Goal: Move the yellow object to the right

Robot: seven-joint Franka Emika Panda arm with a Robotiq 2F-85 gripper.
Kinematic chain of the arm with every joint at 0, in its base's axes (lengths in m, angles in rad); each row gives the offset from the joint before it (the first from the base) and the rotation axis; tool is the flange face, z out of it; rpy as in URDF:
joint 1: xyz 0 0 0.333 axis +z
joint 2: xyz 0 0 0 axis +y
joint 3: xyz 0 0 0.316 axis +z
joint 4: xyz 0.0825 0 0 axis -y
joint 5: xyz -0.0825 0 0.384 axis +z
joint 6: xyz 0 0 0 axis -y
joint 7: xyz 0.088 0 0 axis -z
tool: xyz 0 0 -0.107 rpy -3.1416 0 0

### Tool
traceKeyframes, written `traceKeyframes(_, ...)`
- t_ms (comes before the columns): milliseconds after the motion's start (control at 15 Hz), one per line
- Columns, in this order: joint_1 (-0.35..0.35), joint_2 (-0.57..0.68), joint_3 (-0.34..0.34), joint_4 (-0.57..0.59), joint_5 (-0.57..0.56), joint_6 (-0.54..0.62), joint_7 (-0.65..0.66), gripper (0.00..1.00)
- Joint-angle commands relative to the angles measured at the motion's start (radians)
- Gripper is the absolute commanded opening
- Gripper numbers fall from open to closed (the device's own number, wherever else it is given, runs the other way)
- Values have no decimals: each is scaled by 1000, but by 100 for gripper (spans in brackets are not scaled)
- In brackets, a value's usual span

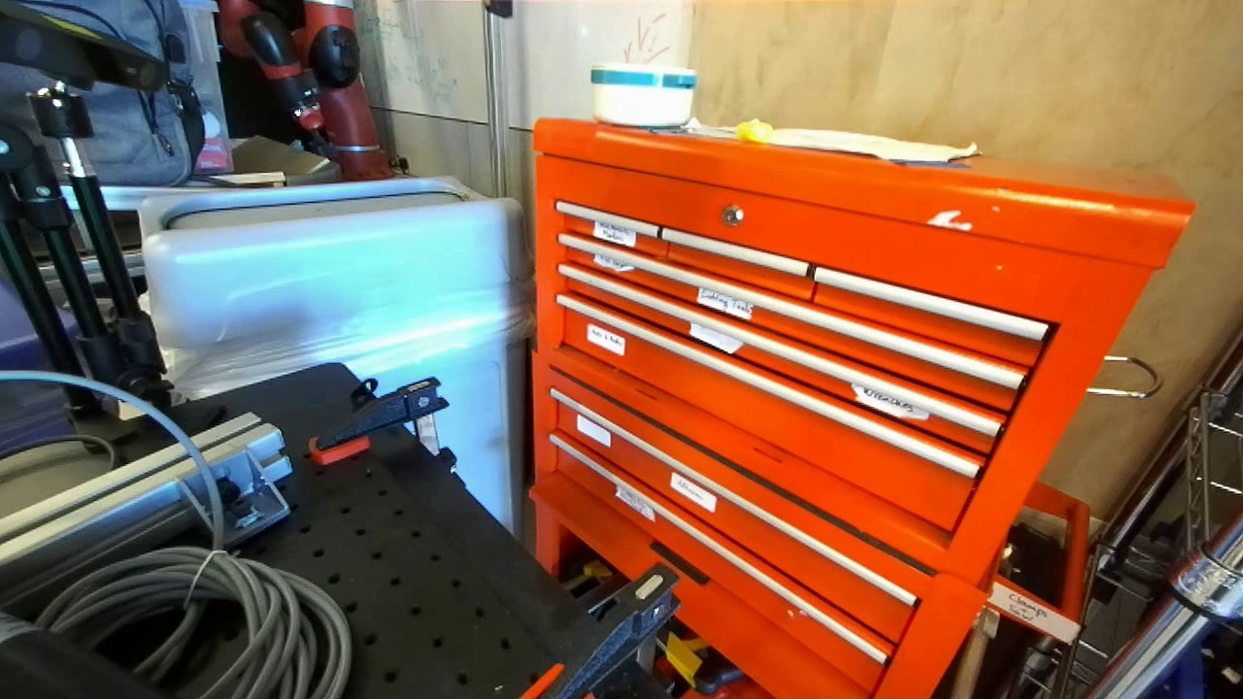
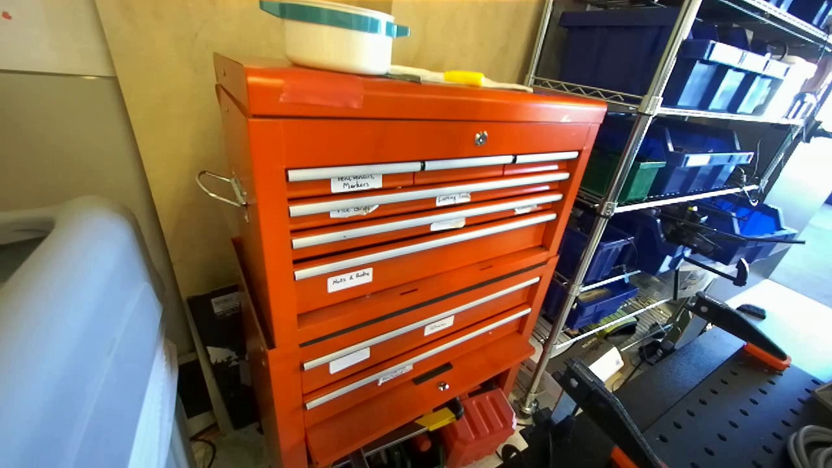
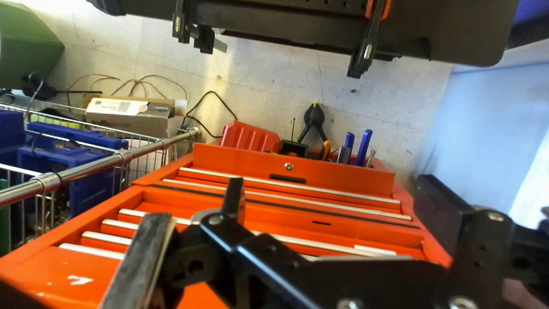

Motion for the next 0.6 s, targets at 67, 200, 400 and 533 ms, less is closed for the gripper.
traceKeyframes(67, -17, 235, -62, 116, -34, 130, 26, 100)
traceKeyframes(200, -15, 314, -85, 181, -19, 146, 9, 100)
traceKeyframes(400, -8, 386, -102, 262, -3, 129, -18, 100)
traceKeyframes(533, -4, 405, -106, 292, -15, 141, -30, 100)
